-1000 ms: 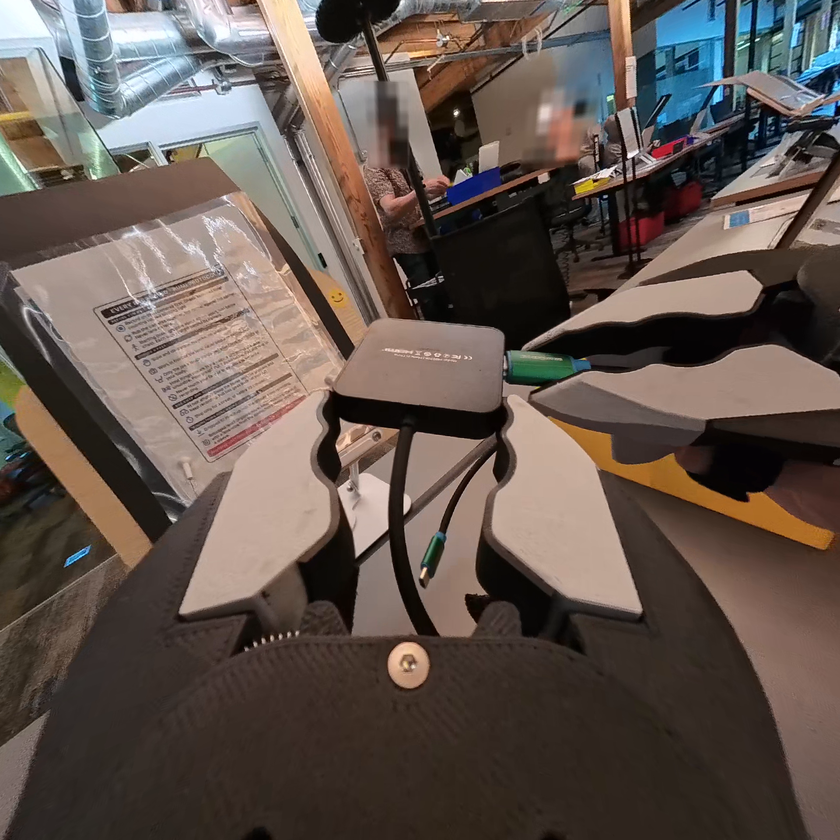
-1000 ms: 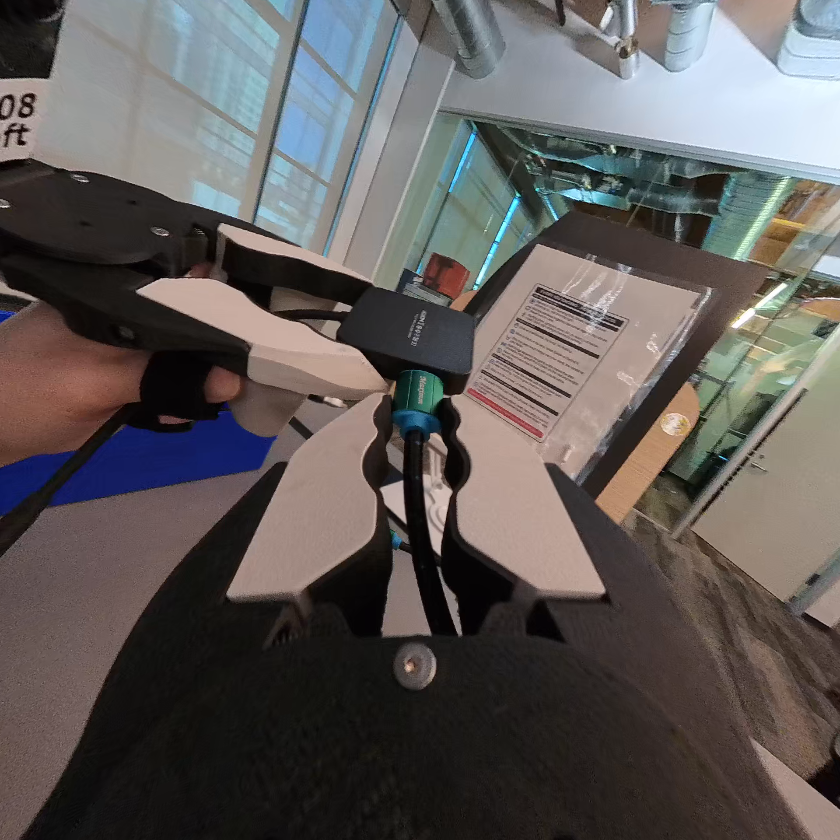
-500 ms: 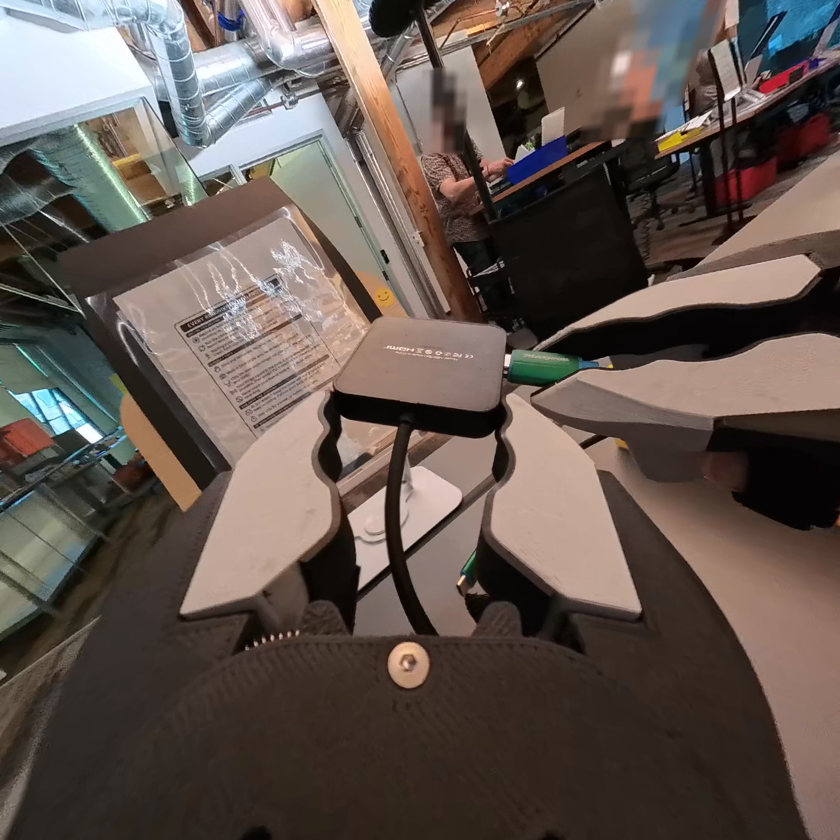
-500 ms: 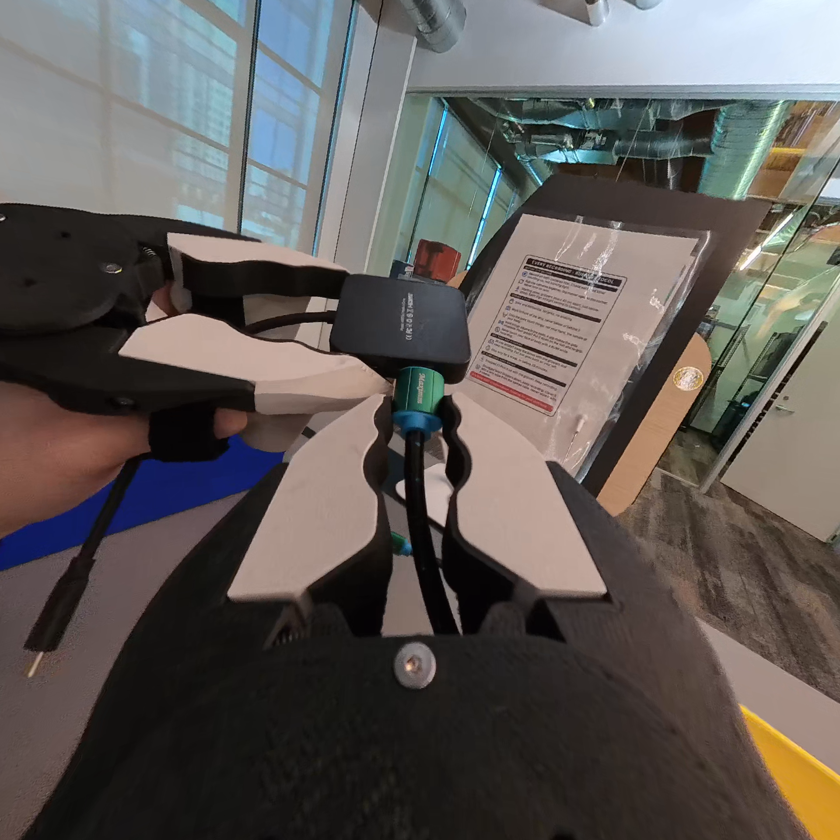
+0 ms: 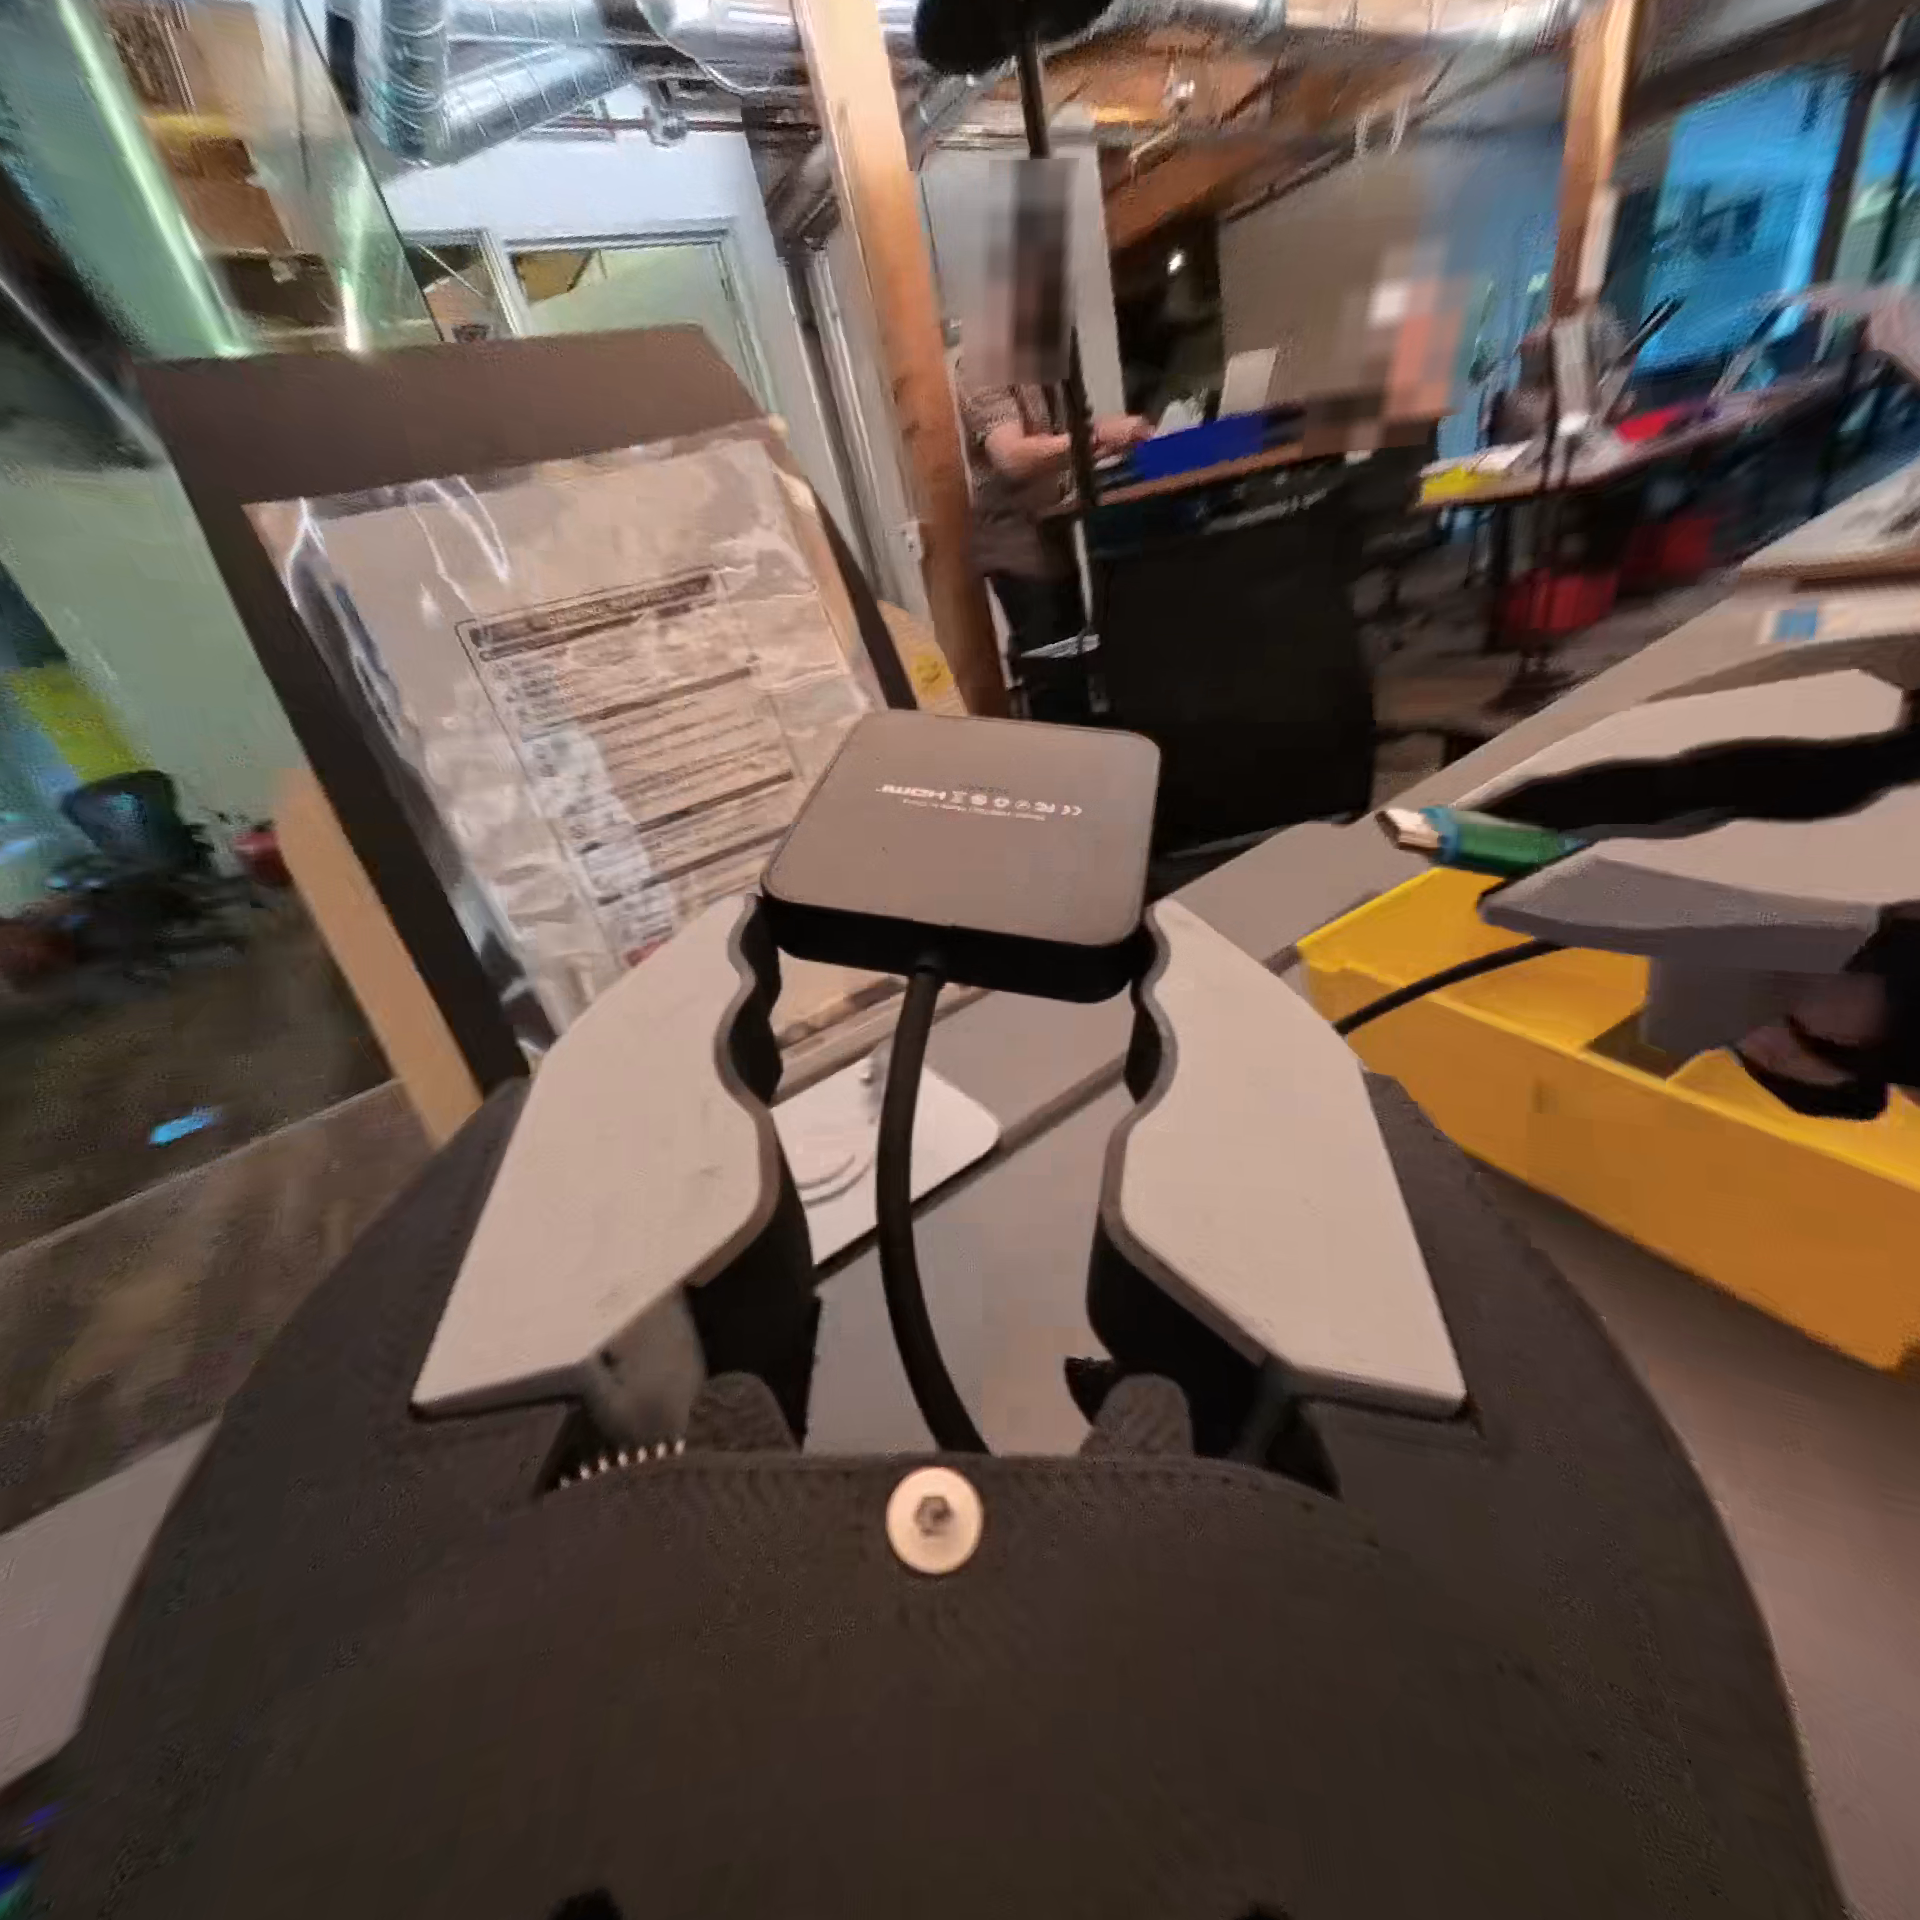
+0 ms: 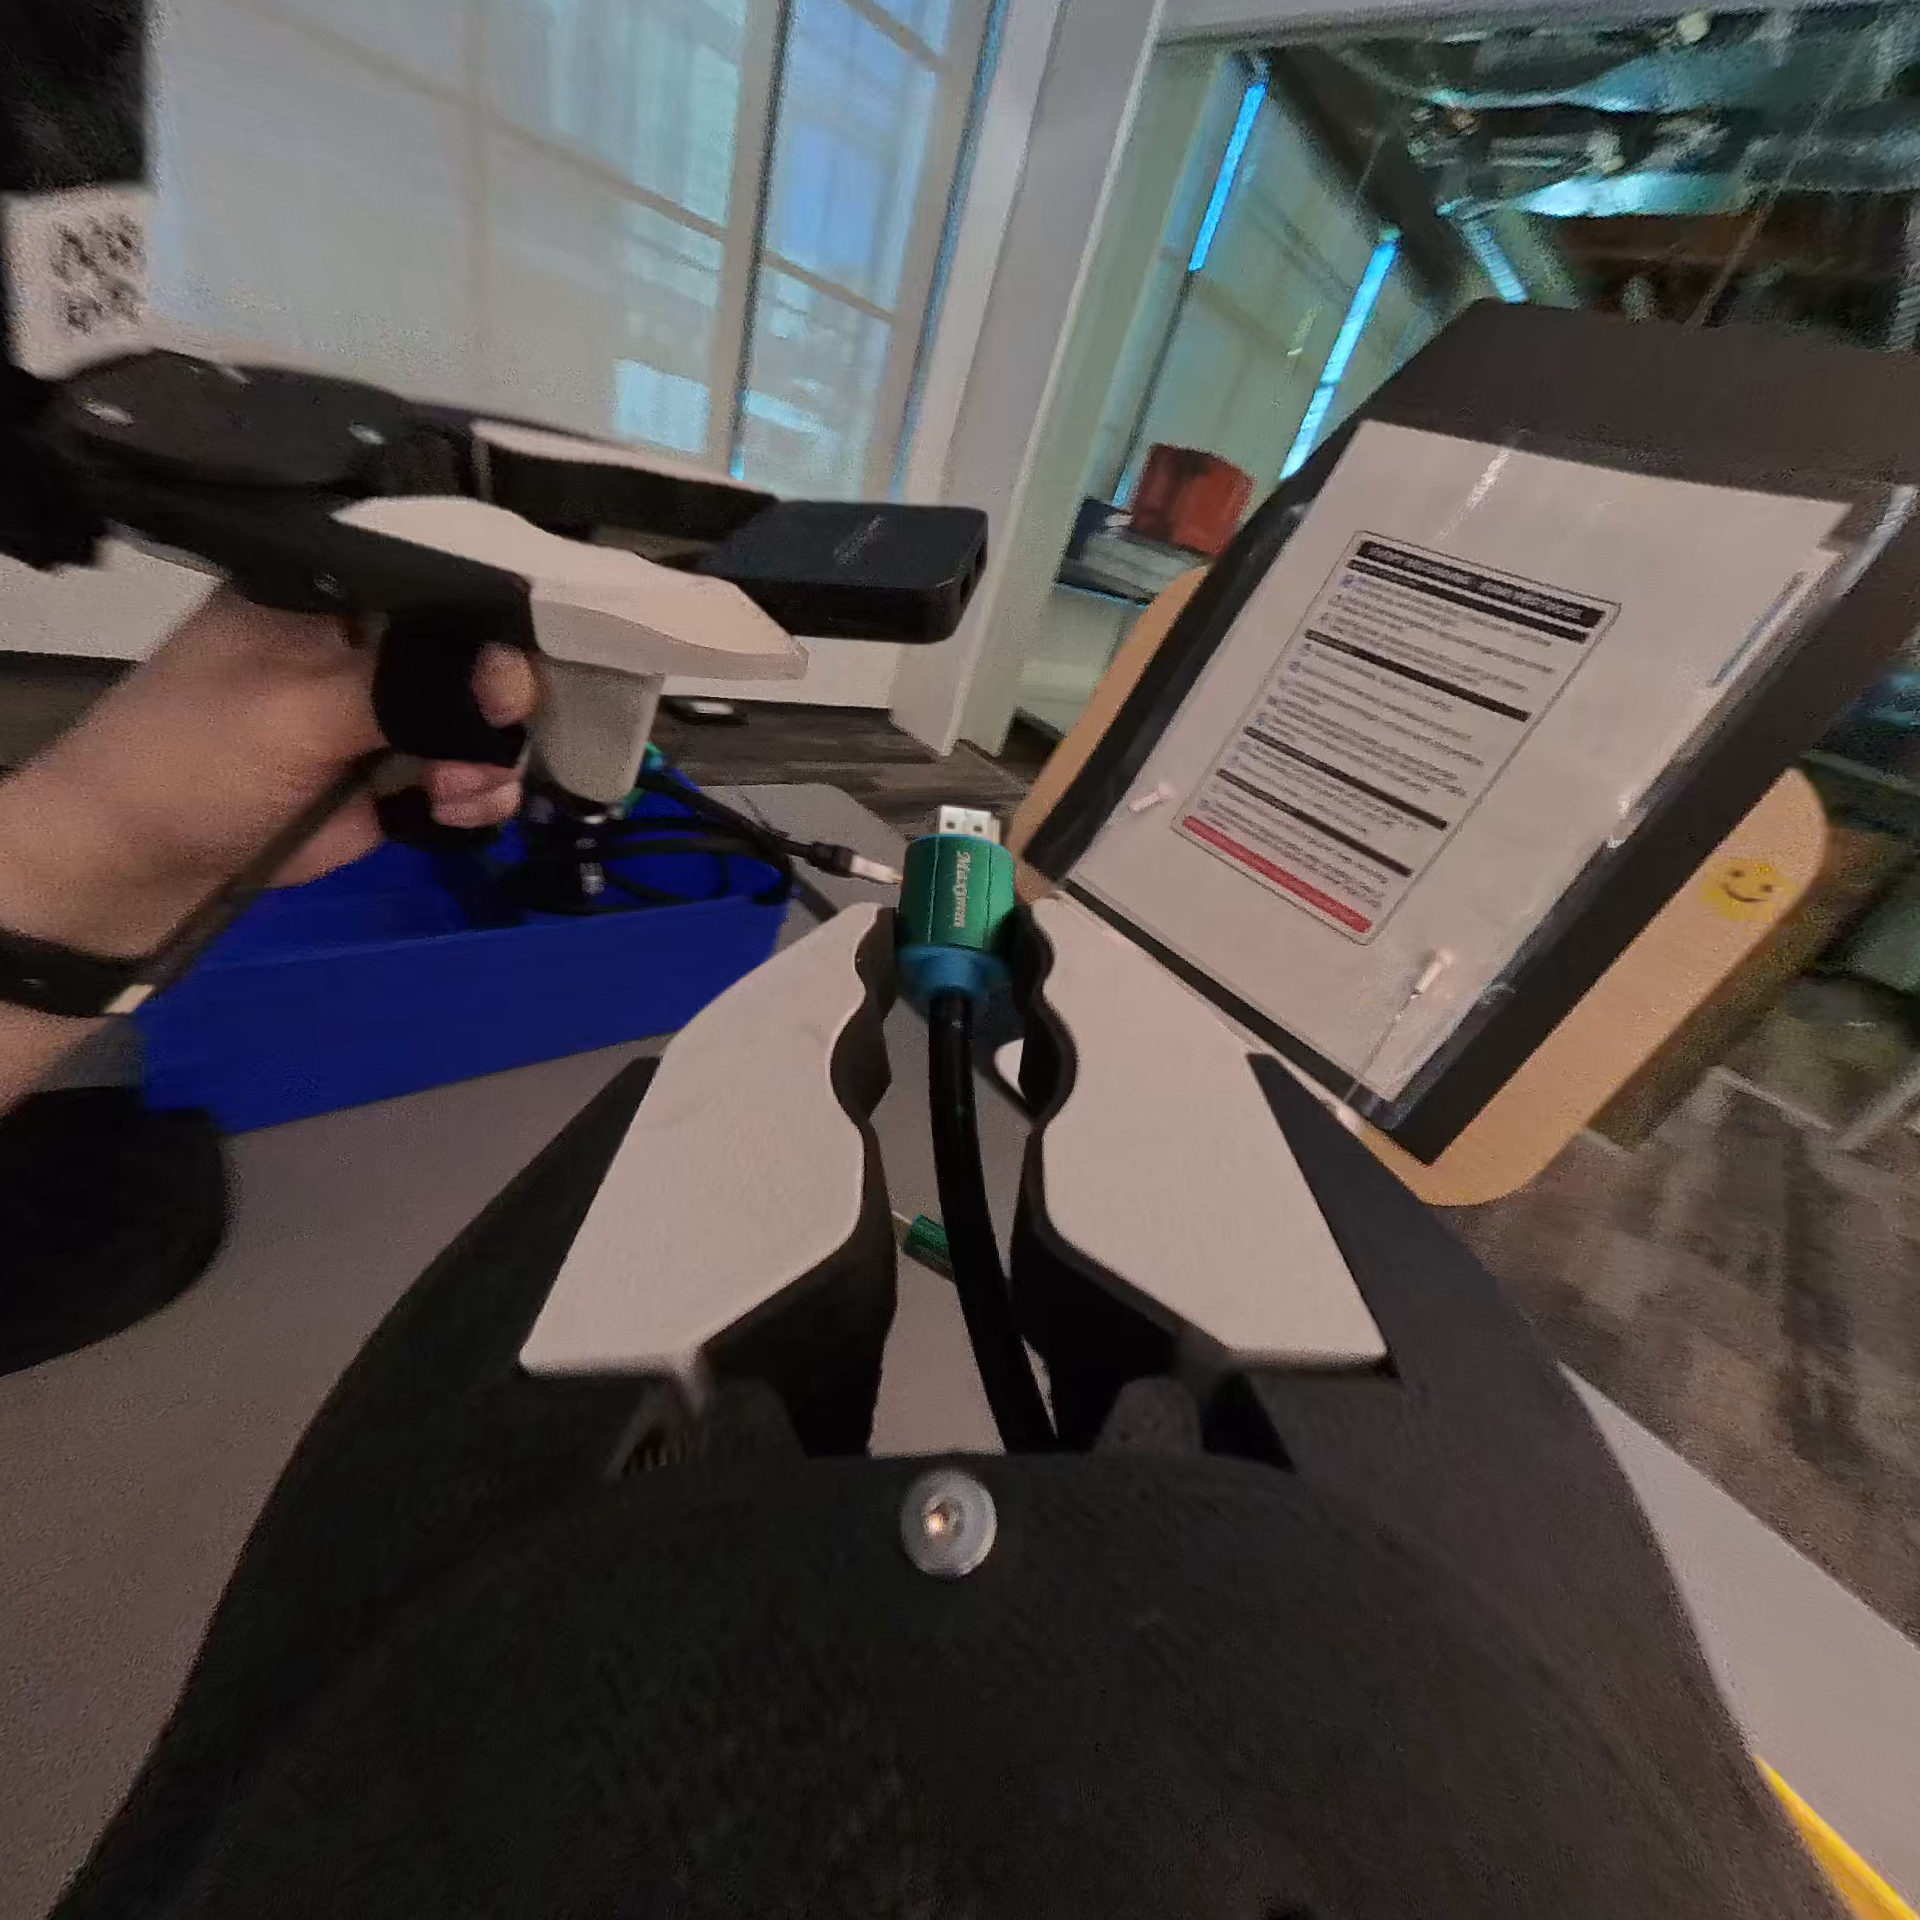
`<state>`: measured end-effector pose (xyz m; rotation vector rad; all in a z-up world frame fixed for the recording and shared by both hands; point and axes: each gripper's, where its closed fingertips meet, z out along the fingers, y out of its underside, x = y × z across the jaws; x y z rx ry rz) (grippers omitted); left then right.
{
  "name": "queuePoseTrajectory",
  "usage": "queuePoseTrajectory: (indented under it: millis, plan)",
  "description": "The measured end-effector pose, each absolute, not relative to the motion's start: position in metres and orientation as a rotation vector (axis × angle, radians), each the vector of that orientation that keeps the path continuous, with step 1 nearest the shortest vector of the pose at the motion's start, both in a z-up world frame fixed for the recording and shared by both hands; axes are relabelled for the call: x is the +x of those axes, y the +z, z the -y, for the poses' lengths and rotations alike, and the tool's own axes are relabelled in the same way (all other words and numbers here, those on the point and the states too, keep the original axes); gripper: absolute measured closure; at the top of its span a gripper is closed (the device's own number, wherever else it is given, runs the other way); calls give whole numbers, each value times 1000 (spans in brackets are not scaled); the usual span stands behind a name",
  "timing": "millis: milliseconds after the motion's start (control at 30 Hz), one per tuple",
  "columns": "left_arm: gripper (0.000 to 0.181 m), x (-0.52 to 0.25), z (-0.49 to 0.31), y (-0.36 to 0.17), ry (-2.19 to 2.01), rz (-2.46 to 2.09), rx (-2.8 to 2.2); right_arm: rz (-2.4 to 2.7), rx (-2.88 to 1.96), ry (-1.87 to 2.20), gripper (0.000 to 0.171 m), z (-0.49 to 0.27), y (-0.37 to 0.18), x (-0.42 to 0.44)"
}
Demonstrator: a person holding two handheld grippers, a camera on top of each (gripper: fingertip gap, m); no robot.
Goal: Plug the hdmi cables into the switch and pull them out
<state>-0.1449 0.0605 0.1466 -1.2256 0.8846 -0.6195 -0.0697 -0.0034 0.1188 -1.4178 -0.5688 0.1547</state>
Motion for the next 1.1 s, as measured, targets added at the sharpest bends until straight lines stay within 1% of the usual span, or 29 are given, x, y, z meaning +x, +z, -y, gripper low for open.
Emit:
queuePoseTrajectory:
  millis: [67,133,200,267,400,500,567,733,900,1033,1100]
  plan:
    - [116,-146,-56,151,-655,-885,-1217,571,-1424,210,149,20,139,-58]
    - [116,-146,-53,153,-594,-907,-1201,619,-1408,256,149,46,160,-48]
    - [116,-144,-48,155,-559,-928,-1178,666,-1434,226,149,72,172,-31]
    - [116,-142,-41,158,-577,-938,-1161,714,-1451,146,149,96,176,-10]
    - [117,-141,-32,163,-660,-944,-1144,587,-1537,68,149,121,175,55]
    - [119,-141,-31,164,-707,-941,-1150,518,-1635,153,149,131,153,94]
    - [118,-140,-32,163,-719,-940,-1160,478,-1701,220,149,133,134,116]
    - [118,-137,-31,160,-709,-952,-1162,438,-1812,336,149,124,90,148]
    - [116,-130,-29,155,-694,-973,-1165,471,-1898,490,149,104,50,148]
    - [118,-126,-28,152,-698,-985,-1169,594,-2167,713,149,121,-10,127]
    - [117,-124,-27,151,-705,-992,-1171,652,-2331,753,149,132,-41,120]
